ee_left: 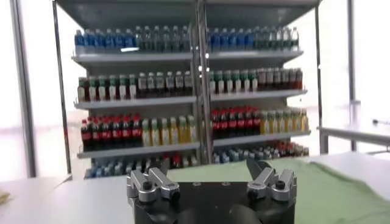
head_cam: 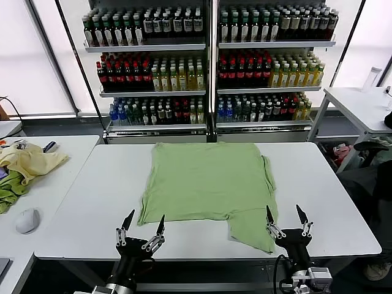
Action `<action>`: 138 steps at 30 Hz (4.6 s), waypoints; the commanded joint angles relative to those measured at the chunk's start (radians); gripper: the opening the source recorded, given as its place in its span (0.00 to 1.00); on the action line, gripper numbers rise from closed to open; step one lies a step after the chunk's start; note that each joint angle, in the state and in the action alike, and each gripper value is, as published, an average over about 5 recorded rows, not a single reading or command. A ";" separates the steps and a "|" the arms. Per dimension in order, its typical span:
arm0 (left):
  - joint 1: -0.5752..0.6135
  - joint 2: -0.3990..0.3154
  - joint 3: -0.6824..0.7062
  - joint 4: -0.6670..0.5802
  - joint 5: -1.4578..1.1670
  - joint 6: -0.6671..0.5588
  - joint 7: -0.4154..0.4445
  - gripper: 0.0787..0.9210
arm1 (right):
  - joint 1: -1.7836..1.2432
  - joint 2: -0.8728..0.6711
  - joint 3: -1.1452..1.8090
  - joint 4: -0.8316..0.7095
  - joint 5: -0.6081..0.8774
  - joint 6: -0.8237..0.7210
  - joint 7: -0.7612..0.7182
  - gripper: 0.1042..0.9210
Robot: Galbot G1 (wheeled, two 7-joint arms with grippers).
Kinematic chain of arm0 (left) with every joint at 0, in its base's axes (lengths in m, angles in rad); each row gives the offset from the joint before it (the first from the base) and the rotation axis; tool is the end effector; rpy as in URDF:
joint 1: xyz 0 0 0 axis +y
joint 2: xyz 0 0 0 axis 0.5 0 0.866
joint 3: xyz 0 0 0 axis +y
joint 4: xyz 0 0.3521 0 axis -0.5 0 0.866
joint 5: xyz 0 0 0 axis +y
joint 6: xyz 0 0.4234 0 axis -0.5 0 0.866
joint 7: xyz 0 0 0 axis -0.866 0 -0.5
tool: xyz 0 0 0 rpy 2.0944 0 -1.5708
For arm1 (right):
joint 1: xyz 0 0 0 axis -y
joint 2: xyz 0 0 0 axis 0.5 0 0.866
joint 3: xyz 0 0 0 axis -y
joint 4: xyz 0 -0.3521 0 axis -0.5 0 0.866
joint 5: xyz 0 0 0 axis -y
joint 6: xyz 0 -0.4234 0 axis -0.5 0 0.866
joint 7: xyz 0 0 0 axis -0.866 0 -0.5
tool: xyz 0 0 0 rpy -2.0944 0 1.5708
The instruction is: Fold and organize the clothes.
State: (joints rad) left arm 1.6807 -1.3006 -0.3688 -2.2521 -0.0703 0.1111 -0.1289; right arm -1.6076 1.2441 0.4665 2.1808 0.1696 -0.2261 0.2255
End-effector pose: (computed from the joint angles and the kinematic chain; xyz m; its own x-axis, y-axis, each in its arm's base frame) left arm 0.2051 -0.0261 -0.2696 -0.9840 0.1512 0.0942 0.1575 0.9854 0.0639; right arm 0.2349 -0.0164 -0.2774 -0.9816 0.0156 0.1901 -0.0074 0.9928 -0.1193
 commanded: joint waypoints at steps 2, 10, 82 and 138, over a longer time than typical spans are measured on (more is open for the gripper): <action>-0.147 0.087 0.002 0.119 -0.106 0.299 -0.021 0.88 | 0.031 -0.017 -0.035 -0.048 0.001 -0.117 0.014 0.88; -0.280 0.110 0.025 0.207 -0.190 0.387 -0.052 0.88 | 0.047 -0.002 -0.063 -0.078 0.033 -0.182 0.026 0.88; -0.529 0.225 0.072 0.313 -0.478 0.345 -0.130 0.01 | 0.372 -0.133 -0.036 -0.147 0.191 -0.179 -0.012 0.02; -0.736 0.160 0.206 0.597 -0.387 0.364 -0.179 0.87 | 0.578 -0.104 -0.150 -0.473 0.295 -0.294 -0.009 0.86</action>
State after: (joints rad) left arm 1.0044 -1.1317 -0.1786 -1.7042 -0.4439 0.4698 -0.3042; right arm -1.0417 1.1395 0.3121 1.7319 0.3734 -0.4940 0.2079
